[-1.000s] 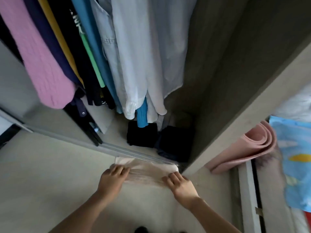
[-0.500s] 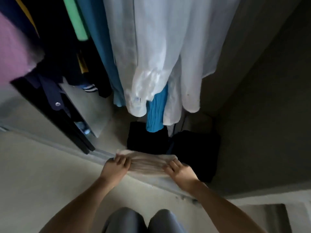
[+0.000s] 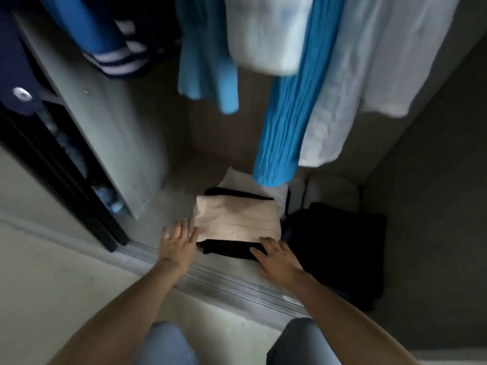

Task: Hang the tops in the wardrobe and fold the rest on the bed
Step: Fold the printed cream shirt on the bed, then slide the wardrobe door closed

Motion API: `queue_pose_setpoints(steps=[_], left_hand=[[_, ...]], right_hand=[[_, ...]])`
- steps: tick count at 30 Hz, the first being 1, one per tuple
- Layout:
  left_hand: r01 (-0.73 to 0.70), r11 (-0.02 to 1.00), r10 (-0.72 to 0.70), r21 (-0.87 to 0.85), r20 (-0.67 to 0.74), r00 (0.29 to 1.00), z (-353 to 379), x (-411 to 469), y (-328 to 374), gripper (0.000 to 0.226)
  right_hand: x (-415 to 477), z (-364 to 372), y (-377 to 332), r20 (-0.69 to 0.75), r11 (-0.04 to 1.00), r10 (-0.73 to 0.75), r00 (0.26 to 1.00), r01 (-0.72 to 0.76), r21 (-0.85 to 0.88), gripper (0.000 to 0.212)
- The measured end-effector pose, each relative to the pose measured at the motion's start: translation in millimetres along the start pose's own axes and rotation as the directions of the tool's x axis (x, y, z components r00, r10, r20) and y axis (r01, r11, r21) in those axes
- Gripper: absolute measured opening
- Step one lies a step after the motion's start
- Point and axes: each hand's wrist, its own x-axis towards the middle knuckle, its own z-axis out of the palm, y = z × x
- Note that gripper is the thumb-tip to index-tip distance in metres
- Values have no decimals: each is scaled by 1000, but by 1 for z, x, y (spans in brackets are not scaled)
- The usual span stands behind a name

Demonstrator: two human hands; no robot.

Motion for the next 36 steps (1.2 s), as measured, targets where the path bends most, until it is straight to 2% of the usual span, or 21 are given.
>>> queue_pose_setpoints(steps=[3, 4, 6, 8, 10, 12, 14, 15, 17, 21, 23, 25, 28, 29, 30, 33, 35, 36], left_hand=[[11, 999, -9, -34, 38, 999, -44, -37, -32, 64], [7, 999, -6, -34, 36, 999, -57, -47, -41, 63], [40, 998, -39, -48, 24, 999, -91, -72, -66, 64], [102, 992, -102, -70, 6, 995, -145, -113, -93, 66], [196, 974, -193, -118, 36, 981, -188, -150, -112, 68], [290, 931, -290, -221, 32, 956, -222, -184, -128, 78], [322, 891, -326, -320, 42, 944, -240, -218, -145, 82], [349, 855, -360, -384, 45, 932, -253, -237, -158, 80], [432, 829, -409, -356, 140, 902, -285, -265, -181, 78], [482, 796, -538, -367, -64, 840, -345, -301, -249, 79], [543, 737, -631, -403, -124, 766, -375, -313, -284, 74], [556, 703, -677, -444, -179, 714, -397, -314, -315, 67], [503, 702, -687, -504, -293, 665, -430, -308, -365, 65], [478, 711, -677, -516, -316, 665, -440, -302, -380, 65], [451, 724, -663, -522, -345, 664, -452, -296, -403, 66], [409, 768, -619, -492, -407, 672, -489, -277, -450, 67], [310, 826, -545, -471, -526, 652, -509, -265, -483, 72], [251, 859, -489, -445, -571, 660, -520, -259, -500, 74]], right_hand=[[-17, -65, -15, -5, 996, -51, 999, 51, 77, 63], [-16, -78, -20, -83, 993, -89, 993, 95, 70, 60], [-32, -147, -33, -130, 991, -122, 984, 129, 47, 49], [-55, -211, -46, -81, 977, -160, 984, 169, 129, 47], [-74, -260, -56, -41, 969, -217, 975, 220, 109, 54], [-86, -300, -70, 68, 946, -310, 948, 301, 120, 55], [-103, -345, -81, 135, 918, -387, 912, 368, 150, 54], [-111, -373, -86, 106, 907, -402, 909, 381, 178, 53], [-121, -418, -94, 43, 898, -421, 906, 411, 156, 54], [-114, -514, -113, -127, 867, -481, 867, 492, 75, 56], [-102, -551, -124, -199, 851, -501, 842, 521, 65, 63], [-89, -588, -138, -333, 841, -499, 800, 540, 36, 61], [-83, -664, -152, -363, 856, -508, 781, 505, -113, 57], [-77, -682, -153, -411, 856, -517, 751, 465, -228, 56], [-67, -706, -157, -479, 872, -489, 729, 416, -257, 56], [-46, -761, -167, -450, 879, -422, 787, 234, -415, 56], [-26, -796, -176, -449, 815, -456, 768, 158, -558, 50], [-20, -816, -180, -442, 796, -439, 782, 110, -596, 48]])
